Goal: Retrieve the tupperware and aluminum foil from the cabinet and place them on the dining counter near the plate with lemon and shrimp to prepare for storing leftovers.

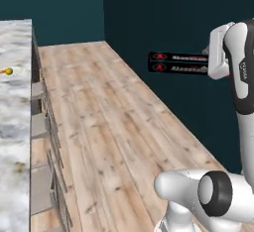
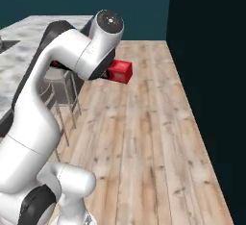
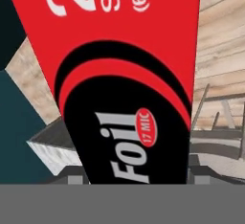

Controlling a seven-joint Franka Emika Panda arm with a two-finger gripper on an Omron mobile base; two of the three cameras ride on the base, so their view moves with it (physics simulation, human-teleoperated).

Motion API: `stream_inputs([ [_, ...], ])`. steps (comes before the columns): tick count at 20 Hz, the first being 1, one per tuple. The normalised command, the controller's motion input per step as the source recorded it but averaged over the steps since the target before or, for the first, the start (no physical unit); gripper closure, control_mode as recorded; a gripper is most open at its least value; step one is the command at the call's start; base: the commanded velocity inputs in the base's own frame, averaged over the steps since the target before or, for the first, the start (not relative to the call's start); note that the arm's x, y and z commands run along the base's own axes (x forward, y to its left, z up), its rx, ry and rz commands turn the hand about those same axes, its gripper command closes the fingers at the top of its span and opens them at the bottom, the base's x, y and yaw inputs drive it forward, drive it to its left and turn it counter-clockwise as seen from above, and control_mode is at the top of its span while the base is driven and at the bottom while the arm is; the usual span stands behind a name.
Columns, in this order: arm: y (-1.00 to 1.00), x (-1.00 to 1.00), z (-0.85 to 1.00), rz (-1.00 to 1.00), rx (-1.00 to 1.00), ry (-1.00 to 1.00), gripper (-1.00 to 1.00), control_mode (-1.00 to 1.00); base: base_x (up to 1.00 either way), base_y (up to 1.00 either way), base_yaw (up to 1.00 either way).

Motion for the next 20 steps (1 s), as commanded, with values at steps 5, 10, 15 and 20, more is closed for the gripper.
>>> stream_inputs([
  [5, 0.00, 0.00, 0.00, 0.00, 0.00, 0.00, 1.00, 1.00, 0.93, -0.50, 0.50],
  [10, 0.00, 0.00, 0.00, 0.00, 0.00, 0.00, 1.00, 1.00, 1.00, -0.55, 0.51],
  [15, 0.00, 0.00, 0.00, 0.00, 0.00, 0.00, 1.00, 1.00, 0.98, -0.50, 0.52],
  [20, 0.00, 0.00, 0.00, 0.00, 0.00, 0.00, 1.00, 1.00, 0.91, -0.57, 0.49],
])
